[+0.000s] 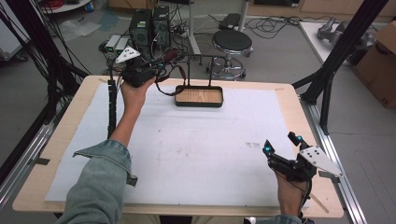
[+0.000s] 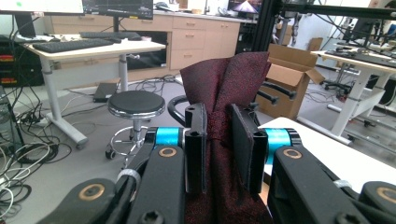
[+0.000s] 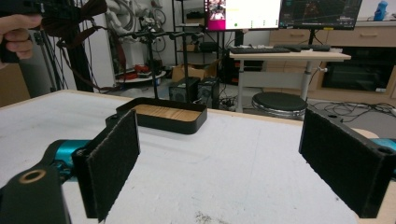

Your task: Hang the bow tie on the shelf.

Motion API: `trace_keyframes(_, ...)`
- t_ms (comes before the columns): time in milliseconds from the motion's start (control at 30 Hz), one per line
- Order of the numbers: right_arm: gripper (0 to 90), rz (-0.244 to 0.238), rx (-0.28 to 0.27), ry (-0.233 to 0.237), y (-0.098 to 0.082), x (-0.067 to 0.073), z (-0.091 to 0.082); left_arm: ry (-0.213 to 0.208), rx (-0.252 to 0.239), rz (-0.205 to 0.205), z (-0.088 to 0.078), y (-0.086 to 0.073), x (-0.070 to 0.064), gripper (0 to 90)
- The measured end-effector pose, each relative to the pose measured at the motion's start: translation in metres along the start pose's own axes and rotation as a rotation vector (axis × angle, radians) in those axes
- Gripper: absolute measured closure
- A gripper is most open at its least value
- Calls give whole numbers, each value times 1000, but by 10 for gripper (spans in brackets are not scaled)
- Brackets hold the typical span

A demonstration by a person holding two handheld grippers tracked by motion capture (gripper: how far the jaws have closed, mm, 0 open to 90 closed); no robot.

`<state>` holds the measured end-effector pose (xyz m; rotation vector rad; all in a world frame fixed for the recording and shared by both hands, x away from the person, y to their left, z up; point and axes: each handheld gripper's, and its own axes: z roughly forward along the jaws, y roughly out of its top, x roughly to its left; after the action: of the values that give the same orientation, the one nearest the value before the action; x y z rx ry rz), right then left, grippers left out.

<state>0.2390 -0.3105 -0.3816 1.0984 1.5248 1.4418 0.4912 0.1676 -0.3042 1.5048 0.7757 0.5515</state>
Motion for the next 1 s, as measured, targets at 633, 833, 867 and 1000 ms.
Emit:
trace_keyframes(633, 114, -4, 1, 5, 0, 1, 2, -22, 24, -18, 32, 2, 6, 757)
trace_keyframes(833, 114, -10, 6, 8, -1, 1, 2, -3, 43, -19, 40, 0, 12, 757)
trace_keyframes(867, 114, -10, 6, 7, -1, 1, 2, -2, 45, -24, 41, -1, 14, 757)
trace_keyframes(1000, 114, -6, 10, 11, -1, 1, 2, 7, 50, -33, 42, -5, 20, 757)
